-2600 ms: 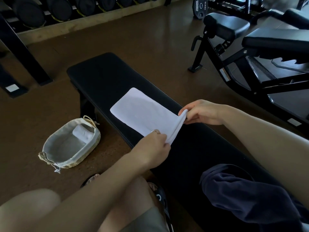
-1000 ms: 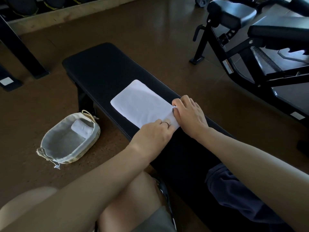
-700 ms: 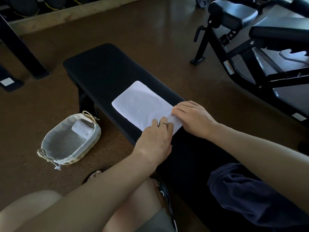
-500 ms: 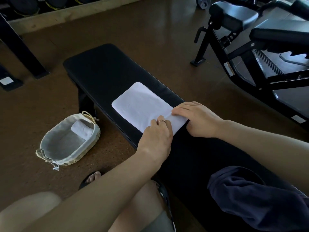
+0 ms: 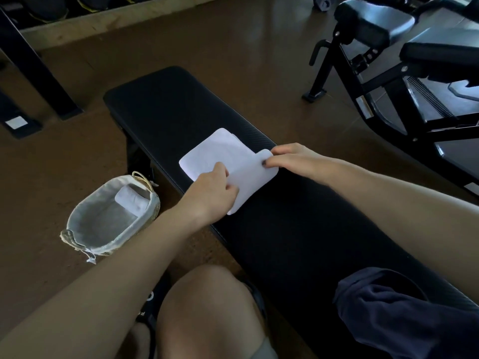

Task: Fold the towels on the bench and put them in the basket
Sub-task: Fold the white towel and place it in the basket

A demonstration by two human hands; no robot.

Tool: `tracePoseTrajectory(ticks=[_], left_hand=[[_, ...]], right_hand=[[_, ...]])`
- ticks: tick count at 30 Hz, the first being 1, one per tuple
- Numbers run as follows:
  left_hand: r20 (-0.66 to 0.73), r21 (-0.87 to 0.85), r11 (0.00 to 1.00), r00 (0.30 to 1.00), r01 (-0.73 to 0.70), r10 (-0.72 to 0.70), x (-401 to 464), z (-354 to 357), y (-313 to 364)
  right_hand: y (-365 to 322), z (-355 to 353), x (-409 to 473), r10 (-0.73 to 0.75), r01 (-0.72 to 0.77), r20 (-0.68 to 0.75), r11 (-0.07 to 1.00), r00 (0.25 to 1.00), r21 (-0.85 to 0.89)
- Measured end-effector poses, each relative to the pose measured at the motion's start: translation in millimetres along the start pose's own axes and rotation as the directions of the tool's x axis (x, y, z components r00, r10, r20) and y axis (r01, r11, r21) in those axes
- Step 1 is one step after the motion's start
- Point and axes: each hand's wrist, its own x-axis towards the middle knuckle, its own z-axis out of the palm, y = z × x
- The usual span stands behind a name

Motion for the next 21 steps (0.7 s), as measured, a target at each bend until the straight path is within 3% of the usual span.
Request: tracePoseTrajectory(ticks=[6,9,14,17,19,21], left_hand=[[0.030,0.096,0.995,0.999,-0.039,0.036,10,0,-27],[0.009,0.054,0.998,1.000,-0.012,0.012,16,1,-34],[-0.008,0.051,0.999,1.000,-0.005,0.005,18,0,-41],[-0.109,0.285,0.957,0.990,-0.051,0.085,10,-5,-30],[-0.144,0.542,0.823,0.946,-0.169,0.289,7,-3,-15],[-0.068,0.671,0.697,0.915,-0.254,0.398,3,3,-3]], right_hand=[[12,21,12,-0.027,0.008,-0.179,0.994,0.984,-0.110],[18,28,13,-0.097,0.049,-0.256,0.981,0.962,-0.190],[20,30,13,-0.098,0.065,-0.281,0.990,0.955,-0.125],[20,33,12,-0.111,0.089,-0.324,0.993,0.939,-0.084],[20,37,12,-0.225,0.200,-0.375,0.974,0.899,-0.105],[16,39,13,-0.387,0.336,-0.372,0.921,0.844,-0.196]])
